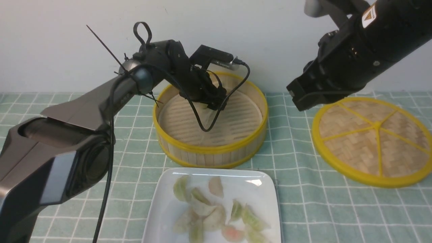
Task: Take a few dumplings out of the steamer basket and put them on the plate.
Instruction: Use the left arm to grab a dumpling from the steamer, then use the left arm to put the dumpling into the plate
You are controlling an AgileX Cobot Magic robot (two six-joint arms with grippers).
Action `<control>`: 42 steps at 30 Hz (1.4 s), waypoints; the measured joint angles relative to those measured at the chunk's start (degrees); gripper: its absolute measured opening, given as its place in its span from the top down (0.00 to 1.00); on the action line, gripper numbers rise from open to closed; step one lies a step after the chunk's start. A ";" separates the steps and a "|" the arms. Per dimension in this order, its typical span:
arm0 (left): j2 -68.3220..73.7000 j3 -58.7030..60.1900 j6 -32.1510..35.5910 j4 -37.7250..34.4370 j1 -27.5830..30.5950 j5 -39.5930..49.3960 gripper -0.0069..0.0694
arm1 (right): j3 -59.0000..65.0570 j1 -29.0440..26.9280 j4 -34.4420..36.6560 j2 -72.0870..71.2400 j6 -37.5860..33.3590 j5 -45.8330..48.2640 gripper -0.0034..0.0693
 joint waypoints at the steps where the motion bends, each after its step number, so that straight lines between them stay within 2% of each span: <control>1: 0.00 -0.06 -0.14 0.08 0.00 0.07 0.36 | 0.00 0.00 0.00 0.00 0.00 0.00 0.97; 2: -0.06 -0.06 -0.39 0.13 0.00 0.74 0.46 | 0.00 0.00 0.00 0.00 -0.04 0.00 0.97; 3: -0.06 -0.06 -0.47 0.20 0.00 1.05 0.48 | 0.00 0.00 0.00 0.00 -0.04 0.00 0.97; 4: -0.24 -0.06 -0.69 0.47 0.00 1.81 0.58 | 0.00 0.00 0.00 0.00 -0.04 0.00 0.97; 5: -0.82 -0.06 -1.16 1.07 0.00 3.29 0.73 | 0.00 0.00 0.00 0.00 -0.04 0.00 0.97; 6: -1.42 -0.06 -1.47 1.59 0.00 4.85 0.77 | 0.00 0.00 0.00 0.00 -0.04 0.00 0.97; 12: -8.62 -0.56 -2.44 2.93 -0.11 13.62 0.76 | 0.00 0.00 0.02 0.00 -0.10 0.00 0.97; 18: -12.90 -0.91 -2.43 1.02 -0.17 22.15 0.76 | 0.00 0.00 1.53 0.00 -0.10 0.00 0.97; 25: -20.58 1.37 -3.04 0.88 -0.17 25.29 0.76 | 0.00 0.00 1.82 0.00 -0.10 0.00 0.97; 29: -28.66 10.07 -4.79 0.51 -0.44 25.24 0.76 | 0.00 0.00 1.95 0.00 -0.10 0.00 0.97; 36: -41.50 39.19 -6.01 0.34 -5.09 23.34 0.76 | 0.00 0.00 1.91 0.00 -0.10 0.00 0.97; 39: -43.17 51.79 -5.77 -0.14 -9.38 14.36 0.76 | 0.00 0.00 2.02 0.00 -0.10 0.00 0.97; 42: -41.64 56.82 -3.79 0.05 -11.42 6.03 0.76 | 0.00 0.00 2.02 0.00 -0.10 0.00 0.97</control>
